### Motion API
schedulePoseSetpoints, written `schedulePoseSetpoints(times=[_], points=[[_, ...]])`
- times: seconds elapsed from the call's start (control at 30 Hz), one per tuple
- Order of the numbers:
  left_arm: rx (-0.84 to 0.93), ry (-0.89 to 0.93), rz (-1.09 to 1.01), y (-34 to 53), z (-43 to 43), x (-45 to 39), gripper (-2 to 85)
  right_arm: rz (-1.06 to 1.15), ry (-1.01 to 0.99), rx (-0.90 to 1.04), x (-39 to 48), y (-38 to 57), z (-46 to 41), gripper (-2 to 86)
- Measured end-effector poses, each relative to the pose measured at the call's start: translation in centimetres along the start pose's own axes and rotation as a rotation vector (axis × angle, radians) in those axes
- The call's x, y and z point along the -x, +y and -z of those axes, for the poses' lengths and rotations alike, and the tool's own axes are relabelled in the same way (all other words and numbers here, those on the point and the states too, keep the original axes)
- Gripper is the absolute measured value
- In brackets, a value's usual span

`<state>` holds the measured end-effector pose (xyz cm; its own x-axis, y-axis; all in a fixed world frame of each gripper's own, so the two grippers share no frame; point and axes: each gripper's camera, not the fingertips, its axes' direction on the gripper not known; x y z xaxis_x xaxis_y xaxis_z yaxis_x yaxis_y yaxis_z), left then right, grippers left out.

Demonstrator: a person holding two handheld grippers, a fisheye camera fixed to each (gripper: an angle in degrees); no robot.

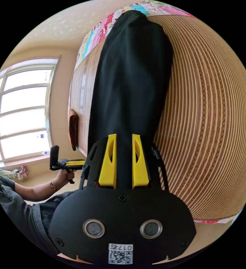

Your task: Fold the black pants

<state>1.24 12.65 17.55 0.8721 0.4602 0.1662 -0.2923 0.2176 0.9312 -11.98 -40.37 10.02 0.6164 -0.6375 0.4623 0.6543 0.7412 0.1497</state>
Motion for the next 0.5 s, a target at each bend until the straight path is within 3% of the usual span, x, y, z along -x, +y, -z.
schedulePoseSetpoints(times=[0.1, 0.3, 0.37, 0.43, 0.5], points=[[0.045, -0.017, -0.013, -0.5, 0.1, -0.3, 0.5, -0.105, -0.071, 0.052, -2.0, 4.3, -2.3, 8.4], [0.109, 0.011, -0.127, -1.6, 2.1, -2.4, 0.2, -0.062, -0.187, 0.026, -1.0, 5.8, -0.3, 2.6], [0.086, 0.235, -0.255, -1.4, 4.4, -3.1, -0.1, 0.005, -0.282, -0.034, -0.6, 5.9, 1.8, 1.8], [0.063, 0.405, -0.224, -1.3, 5.9, -1.9, -0.3, 0.004, -0.375, -0.054, -2.0, 5.8, 2.7, 1.2], [0.053, 0.352, -0.144, -0.9, 6.5, -0.5, -0.4, -0.058, -0.269, 0.019, -3.8, 5.2, 1.8, 1.0]])
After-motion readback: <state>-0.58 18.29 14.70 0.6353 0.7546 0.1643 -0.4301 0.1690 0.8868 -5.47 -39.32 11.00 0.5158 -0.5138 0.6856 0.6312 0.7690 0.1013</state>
